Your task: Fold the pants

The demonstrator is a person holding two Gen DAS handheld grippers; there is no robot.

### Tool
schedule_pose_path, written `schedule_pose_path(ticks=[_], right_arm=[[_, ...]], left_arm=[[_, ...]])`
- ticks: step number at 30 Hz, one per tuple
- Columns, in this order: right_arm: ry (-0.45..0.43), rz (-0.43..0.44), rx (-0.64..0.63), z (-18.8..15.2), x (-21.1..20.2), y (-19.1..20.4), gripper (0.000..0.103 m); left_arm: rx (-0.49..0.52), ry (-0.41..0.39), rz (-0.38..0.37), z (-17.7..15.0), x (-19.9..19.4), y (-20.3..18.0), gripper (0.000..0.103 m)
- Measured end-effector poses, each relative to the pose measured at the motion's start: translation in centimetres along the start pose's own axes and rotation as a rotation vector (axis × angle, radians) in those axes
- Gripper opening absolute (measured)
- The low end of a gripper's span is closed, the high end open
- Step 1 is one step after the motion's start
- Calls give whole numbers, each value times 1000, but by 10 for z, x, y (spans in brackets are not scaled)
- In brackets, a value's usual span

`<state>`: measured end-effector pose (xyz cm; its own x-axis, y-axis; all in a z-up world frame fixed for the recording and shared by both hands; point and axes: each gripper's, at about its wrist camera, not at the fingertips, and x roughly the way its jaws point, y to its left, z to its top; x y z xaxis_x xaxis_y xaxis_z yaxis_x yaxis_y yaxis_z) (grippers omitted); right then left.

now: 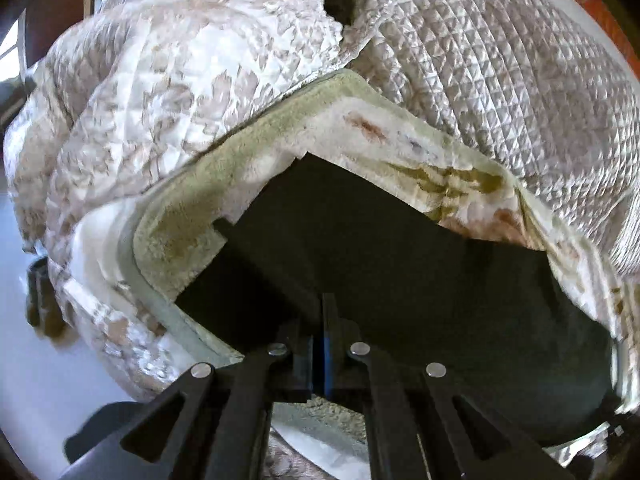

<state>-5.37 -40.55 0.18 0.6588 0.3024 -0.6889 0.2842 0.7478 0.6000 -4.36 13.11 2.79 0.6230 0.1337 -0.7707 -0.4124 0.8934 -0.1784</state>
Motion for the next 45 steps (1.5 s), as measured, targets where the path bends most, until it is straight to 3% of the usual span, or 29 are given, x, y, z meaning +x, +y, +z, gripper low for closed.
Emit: schedule_pose_path(ticks=[4,7,9,13,16,19,22,24,29,31,35,39,43,45], right_arm=[[30,-19,1,-1,5,-4,5],[17,-39,-15,-3,-5,-2,15],[-33,-125,-46,-3,-20,3,22],[-172,-239,-112,1,-49,9,24],[-211,-209,-204,1,-49,26,24],[-166,-180,-295,-6,-27,40,24],[-50,-231,-267,-9,7,23,21],[-77,-234,-269,-5,1,26,21],[-157,-214,-344,17,-5,54,23],[-142,-175,-363,27,8,65,23],[-95,-149,-396,44,47,83,23],[-80,-202,-392,60,77,73,23],[-161,-280,-368,69,73,56,23],[-162,-293,-350,73,69,53,23]], left_arm=[[23,31,43,-3,3,-3,5],[-8,-2,73,-2,-10,5,9],[-29,-44,102,2,-23,12,12],[-63,-163,167,13,-45,21,14],[-26,-209,121,17,-49,8,22],[26,-151,31,15,-30,-8,25],[51,10,5,9,7,-16,25],[18,81,1,8,23,-10,25],[-1,7,-30,34,24,-7,25],[10,-13,-42,47,34,-8,25],[13,29,-28,61,69,-11,25],[26,-46,92,63,70,-7,25],[45,-64,105,60,69,-8,25],[46,-63,97,60,66,-13,25]])
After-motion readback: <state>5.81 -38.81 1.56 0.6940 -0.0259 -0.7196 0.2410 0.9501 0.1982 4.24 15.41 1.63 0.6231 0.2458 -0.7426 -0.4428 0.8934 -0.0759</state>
